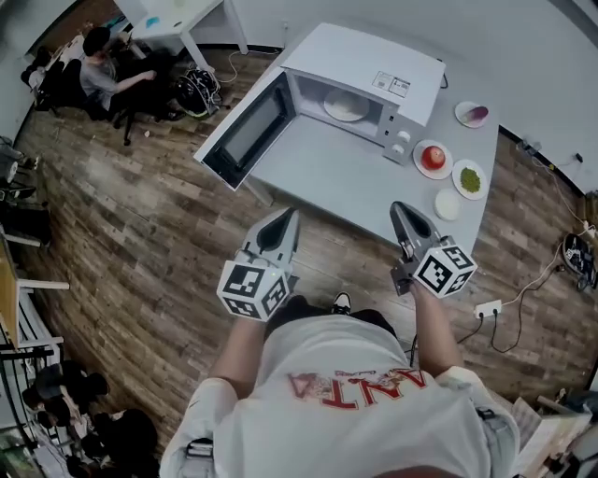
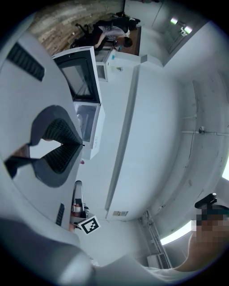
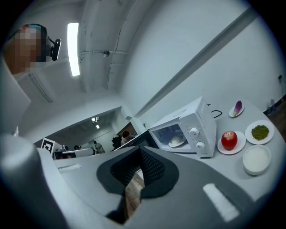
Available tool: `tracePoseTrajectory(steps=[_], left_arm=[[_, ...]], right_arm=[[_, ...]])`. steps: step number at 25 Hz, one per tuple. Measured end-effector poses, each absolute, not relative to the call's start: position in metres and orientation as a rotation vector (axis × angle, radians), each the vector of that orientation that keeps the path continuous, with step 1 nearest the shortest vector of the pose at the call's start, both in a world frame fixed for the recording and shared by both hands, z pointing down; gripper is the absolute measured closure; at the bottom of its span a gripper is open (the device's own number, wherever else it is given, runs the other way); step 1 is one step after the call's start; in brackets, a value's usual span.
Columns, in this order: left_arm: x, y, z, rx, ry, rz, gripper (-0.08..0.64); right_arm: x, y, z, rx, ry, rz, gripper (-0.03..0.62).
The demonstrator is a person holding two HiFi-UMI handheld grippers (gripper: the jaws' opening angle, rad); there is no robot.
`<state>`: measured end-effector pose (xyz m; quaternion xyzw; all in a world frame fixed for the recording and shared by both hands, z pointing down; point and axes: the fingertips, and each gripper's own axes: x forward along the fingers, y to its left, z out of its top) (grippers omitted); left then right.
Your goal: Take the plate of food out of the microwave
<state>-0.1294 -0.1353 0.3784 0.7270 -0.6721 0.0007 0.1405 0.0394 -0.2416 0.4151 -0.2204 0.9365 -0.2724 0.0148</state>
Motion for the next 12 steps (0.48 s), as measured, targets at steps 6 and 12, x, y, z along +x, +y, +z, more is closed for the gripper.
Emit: tracePoseTrajectory(steps=[6,12], left_arm=[[-0.121,-0.175,0.379,2.154,-1.89,0.042,0.554],[-0.139,-0.209,0.391,2.184,-1.828,0.025,0.554]], right_arm=[[0.054,-0.269,0.43,-0.773,2.847,-0.947,0.589],[0.029,-0.292,0.444,-0.832,2.822,-1.026,0.589]])
